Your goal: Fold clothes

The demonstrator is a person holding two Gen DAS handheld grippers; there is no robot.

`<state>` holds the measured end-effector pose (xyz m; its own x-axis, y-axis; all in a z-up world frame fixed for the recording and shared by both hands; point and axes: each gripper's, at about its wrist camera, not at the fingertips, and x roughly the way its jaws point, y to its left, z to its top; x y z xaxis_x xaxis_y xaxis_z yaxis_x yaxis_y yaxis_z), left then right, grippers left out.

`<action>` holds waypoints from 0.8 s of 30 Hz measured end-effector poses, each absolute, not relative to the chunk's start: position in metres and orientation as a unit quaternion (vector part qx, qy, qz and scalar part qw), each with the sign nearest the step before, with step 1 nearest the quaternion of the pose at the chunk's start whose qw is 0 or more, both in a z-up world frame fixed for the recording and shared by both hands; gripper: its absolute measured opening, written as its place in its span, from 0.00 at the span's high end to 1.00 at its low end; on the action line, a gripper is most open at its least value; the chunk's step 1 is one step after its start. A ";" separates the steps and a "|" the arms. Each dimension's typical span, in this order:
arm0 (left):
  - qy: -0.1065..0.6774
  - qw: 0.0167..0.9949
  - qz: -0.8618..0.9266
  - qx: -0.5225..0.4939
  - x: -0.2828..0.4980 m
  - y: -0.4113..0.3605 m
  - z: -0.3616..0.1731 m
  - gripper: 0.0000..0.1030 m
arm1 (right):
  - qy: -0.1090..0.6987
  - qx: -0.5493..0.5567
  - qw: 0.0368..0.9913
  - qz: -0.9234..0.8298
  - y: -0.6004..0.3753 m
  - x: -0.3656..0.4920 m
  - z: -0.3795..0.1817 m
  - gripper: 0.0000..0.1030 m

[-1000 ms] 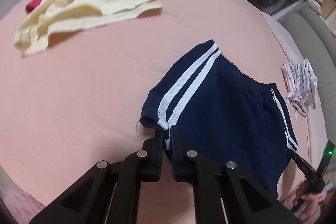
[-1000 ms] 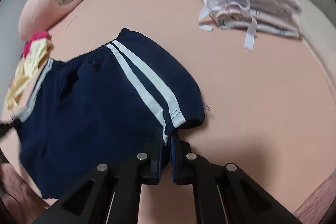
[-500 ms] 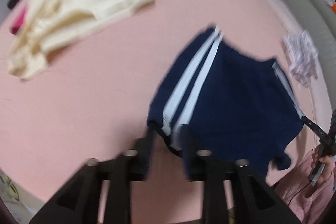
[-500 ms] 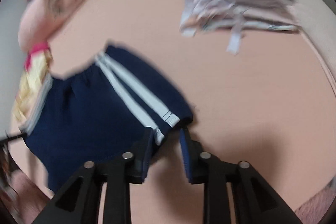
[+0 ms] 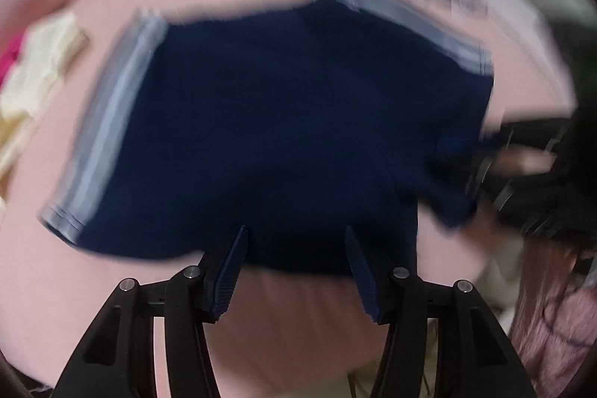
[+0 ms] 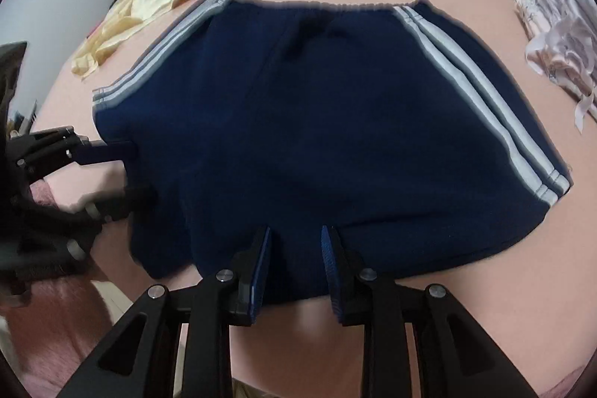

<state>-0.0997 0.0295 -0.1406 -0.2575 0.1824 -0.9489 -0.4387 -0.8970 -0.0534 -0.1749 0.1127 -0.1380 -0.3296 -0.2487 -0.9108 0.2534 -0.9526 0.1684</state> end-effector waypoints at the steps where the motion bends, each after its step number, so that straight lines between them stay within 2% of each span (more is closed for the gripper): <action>1: 0.112 0.204 0.788 -0.571 -0.091 0.029 -0.138 0.52 | 0.004 0.559 0.159 -0.814 0.114 -0.169 -0.137 0.74; 3: 0.100 0.245 0.757 -0.597 -0.078 0.026 -0.135 0.52 | 0.014 0.588 0.183 -0.788 0.115 -0.160 -0.136 0.74; 6: 0.071 0.271 0.767 -0.577 -0.072 0.017 -0.111 0.52 | 0.036 0.626 0.228 -0.745 0.114 -0.150 -0.129 0.74; 9: 0.025 0.248 0.813 -0.526 -0.089 0.005 -0.088 0.51 | 0.015 0.587 0.200 -0.784 0.122 -0.160 -0.107 0.74; 11: 0.011 0.228 0.823 -0.520 -0.099 0.005 -0.093 0.50 | -0.033 0.554 0.178 -0.813 0.128 -0.172 -0.100 0.72; 12: 0.006 0.216 0.826 -0.520 -0.104 0.006 -0.098 0.50 | -0.059 0.535 0.163 -0.826 0.132 -0.179 -0.098 0.62; 13: 0.007 0.205 0.823 -0.530 -0.107 0.008 -0.106 0.50 | -0.073 0.525 0.146 -0.836 0.134 -0.184 -0.104 0.47; 14: 0.019 0.198 0.803 -0.561 -0.106 0.011 -0.121 0.50 | -0.072 0.533 0.121 -0.835 0.136 -0.189 -0.117 0.44; 16: 0.056 0.200 0.798 -0.566 -0.095 0.023 -0.130 0.50 | -0.050 0.575 0.111 -0.809 0.136 -0.189 -0.142 0.44; 18: 0.070 0.211 0.783 -0.581 -0.080 0.023 -0.130 0.50 | 0.001 0.568 0.124 -0.814 0.129 -0.173 -0.136 0.44; 21: 0.050 0.226 0.772 -0.592 -0.068 0.016 -0.121 0.50 | 0.003 0.623 0.168 -0.764 0.129 -0.154 -0.135 0.43; 24: 0.029 0.231 0.793 -0.563 -0.084 0.011 -0.091 0.50 | -0.018 0.599 0.193 -0.777 0.143 -0.161 -0.105 0.43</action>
